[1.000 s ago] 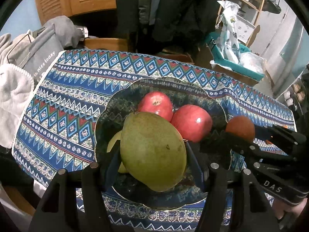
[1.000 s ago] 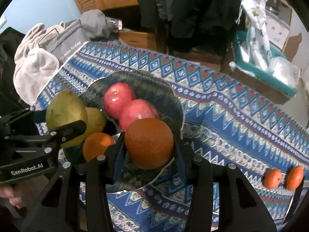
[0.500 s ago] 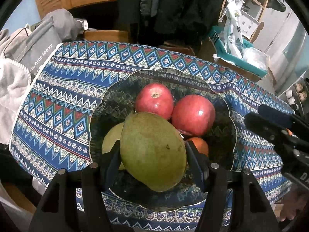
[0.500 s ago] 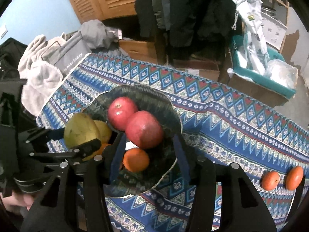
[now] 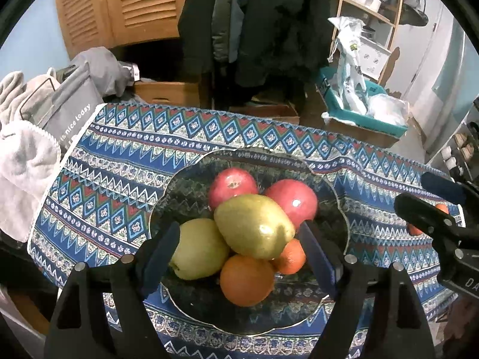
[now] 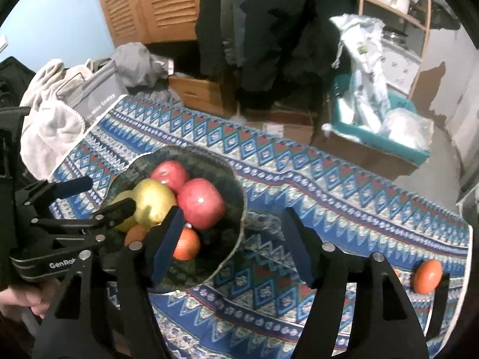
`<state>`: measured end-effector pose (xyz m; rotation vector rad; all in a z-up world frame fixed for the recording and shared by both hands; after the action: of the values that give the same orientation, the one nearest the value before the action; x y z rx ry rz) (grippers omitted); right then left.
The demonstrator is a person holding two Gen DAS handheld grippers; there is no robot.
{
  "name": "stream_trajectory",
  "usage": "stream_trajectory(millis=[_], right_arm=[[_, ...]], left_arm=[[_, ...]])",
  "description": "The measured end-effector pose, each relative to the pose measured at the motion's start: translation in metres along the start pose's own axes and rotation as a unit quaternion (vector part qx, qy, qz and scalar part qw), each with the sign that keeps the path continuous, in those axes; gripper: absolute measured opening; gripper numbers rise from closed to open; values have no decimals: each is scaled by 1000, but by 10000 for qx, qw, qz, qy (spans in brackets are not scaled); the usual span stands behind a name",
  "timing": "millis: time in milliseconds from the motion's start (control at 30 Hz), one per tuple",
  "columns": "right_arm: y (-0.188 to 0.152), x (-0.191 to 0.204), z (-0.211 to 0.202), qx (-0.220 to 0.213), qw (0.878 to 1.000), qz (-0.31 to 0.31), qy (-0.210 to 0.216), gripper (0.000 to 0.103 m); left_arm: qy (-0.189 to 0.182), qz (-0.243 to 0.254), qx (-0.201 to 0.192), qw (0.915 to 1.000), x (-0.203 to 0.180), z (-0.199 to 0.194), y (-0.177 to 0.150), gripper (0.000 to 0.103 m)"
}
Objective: Organize fruits
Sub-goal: 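Move both open grippers away from the bowl toward the two small oranges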
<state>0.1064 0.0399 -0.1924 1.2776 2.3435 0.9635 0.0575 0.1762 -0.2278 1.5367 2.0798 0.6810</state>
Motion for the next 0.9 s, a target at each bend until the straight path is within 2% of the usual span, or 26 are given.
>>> stream_trajectory(millis=[167,467,700,900], right_arm=[[7,-9,-18,-270,9989,-132,-352,77],[16,-26,-46,-605,9954,-178,-716,79],[16,-51,-66,-769,9929,-6,-908,79],[11,-75,-82,-854,9891,97,-1199,79]], left_arm=[[-43,21,-198,9998,-7,-14,7,83],[-89,88,-540,9985,-22,-42,23,83],[-150,404,-796,9959,-51,-60,34,83],[-303,620,-819,9942,-78,-66,36,83]])
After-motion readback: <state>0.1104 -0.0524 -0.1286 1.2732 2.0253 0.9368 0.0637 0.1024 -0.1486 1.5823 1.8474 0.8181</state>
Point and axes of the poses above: each gripper's, at about its wrist camera, not at the fingertips, and z roughly the way its jaws point, x to its left, y to its top, the point moved 7 cm from there along z, roughly the way its jaws point, and after that the axes turned 6 degrees about -x, right-handed, at the moved point
